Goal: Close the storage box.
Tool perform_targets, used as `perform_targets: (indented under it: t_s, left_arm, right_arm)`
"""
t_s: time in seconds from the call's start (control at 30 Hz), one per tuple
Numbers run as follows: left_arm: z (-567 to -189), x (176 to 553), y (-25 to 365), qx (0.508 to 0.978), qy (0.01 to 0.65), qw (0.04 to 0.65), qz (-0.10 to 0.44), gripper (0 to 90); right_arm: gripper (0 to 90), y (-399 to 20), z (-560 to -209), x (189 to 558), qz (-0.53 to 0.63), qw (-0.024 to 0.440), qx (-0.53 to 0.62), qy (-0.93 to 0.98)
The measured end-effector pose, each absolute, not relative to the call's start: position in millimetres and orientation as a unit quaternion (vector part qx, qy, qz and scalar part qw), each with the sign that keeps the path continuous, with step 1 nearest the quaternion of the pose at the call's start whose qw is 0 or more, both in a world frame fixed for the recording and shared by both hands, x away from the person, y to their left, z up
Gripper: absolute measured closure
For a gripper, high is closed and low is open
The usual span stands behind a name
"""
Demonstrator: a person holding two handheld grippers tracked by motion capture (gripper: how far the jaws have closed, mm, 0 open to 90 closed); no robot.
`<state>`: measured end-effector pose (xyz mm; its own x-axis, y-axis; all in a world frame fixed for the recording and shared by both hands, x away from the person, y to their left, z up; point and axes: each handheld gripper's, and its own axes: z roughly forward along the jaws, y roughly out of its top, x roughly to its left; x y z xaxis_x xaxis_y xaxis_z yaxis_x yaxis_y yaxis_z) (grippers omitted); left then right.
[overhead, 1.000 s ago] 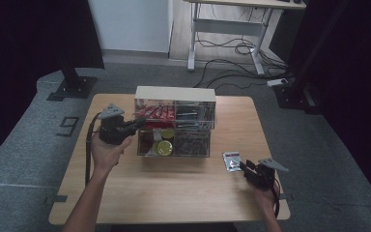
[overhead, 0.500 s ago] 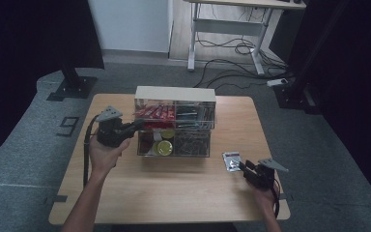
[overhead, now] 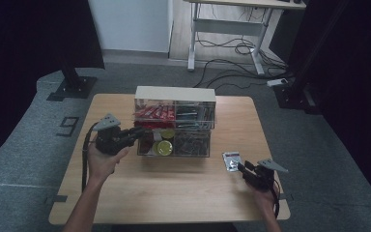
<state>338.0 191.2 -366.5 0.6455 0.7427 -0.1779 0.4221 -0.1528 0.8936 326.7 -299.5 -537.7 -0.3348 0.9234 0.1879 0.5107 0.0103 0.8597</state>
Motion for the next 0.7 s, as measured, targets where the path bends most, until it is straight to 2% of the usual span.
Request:
perform_targets:
  t_s: [0.37, 0.7]
  left_arm:
    - [-402.4, 315.4, 204.3, 0.754, 0.383, 0.51, 0.156, 63.3]
    - [-451.0, 311.1, 209.7, 0.768, 0.395, 0.481, 0.15, 56.4]
  right_arm:
    - [58.1, -298.0, -537.6, 322.4, 0.467, 0.22, 0.517, 0.683]
    - [56.7, -294.5, -540.5, 319.1, 0.465, 0.215, 0.506, 0.694]
